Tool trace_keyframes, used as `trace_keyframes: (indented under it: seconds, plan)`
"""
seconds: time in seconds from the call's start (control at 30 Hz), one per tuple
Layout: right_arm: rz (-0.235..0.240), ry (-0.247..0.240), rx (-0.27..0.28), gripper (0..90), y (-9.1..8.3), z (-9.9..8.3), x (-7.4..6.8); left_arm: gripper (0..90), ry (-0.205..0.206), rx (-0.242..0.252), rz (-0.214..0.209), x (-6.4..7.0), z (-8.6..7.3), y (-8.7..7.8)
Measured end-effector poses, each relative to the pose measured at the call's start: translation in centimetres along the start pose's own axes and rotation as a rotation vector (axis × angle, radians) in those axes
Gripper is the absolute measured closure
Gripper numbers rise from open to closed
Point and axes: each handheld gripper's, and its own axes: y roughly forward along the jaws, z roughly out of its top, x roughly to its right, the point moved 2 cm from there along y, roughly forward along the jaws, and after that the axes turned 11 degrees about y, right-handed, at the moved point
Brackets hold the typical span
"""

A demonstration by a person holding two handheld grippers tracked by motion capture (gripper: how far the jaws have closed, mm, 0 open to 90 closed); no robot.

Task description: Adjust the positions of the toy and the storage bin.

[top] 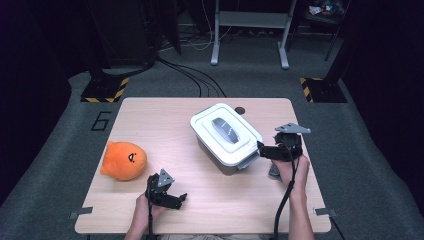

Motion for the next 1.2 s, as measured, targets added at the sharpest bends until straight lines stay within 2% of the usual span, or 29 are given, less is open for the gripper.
trace_keyframes:
  seconds: [0.2,0.27,0.37,0.53,0.63,0.7,0.8,0.9,1.07,1.2]
  plan:
    - [-0.044,0.037,-0.022,6.5,-0.5,-1.5,3.0,0.2,0.0,0.0,0.0,0.0,0.0,0.0]
    - [-0.07,0.048,-0.047,5.8,-0.2,-2.4,4.1,0.2,0.0,0.0,0.0,0.0,0.0,0.0]
    - [-0.097,0.065,-0.099,4.6,0.9,-3.9,5.4,0.2,0.0,0.0,0.0,0.0,0.0,0.0]
    - [-0.134,0.103,-0.17,5.7,2.8,-6.2,6.6,0.2,0.0,0.001,0.0,0.0,0.0,0.0]
    - [-0.161,0.119,-0.206,12.5,3.9,-7.5,7.4,0.2,0.0,0.0,-0.001,0.0,0.0,0.0]
    - [-0.162,0.13,-0.221,15.1,4.5,-8.1,7.7,0.2,0.0,0.001,-0.001,0.0,0.0,0.0]
    - [-0.172,0.149,-0.256,25.1,5.4,-9.0,8.1,0.2,-0.001,0.001,0.0,0.0,0.0,0.0]
    - [-0.194,0.146,-0.279,37.9,6.0,-9.6,8.3,0.2,-0.001,0.001,-0.001,0.0,0.0,0.0]
    - [-0.212,0.127,-0.262,50.7,6.1,-10.2,8.5,0.2,0.0,0.001,-0.001,0.0,0.0,0.0]
    - [-0.184,0.147,-0.242,63.8,6.1,-10.5,8.5,0.2,-0.006,0.005,0.001,0.0,0.0,0.1]
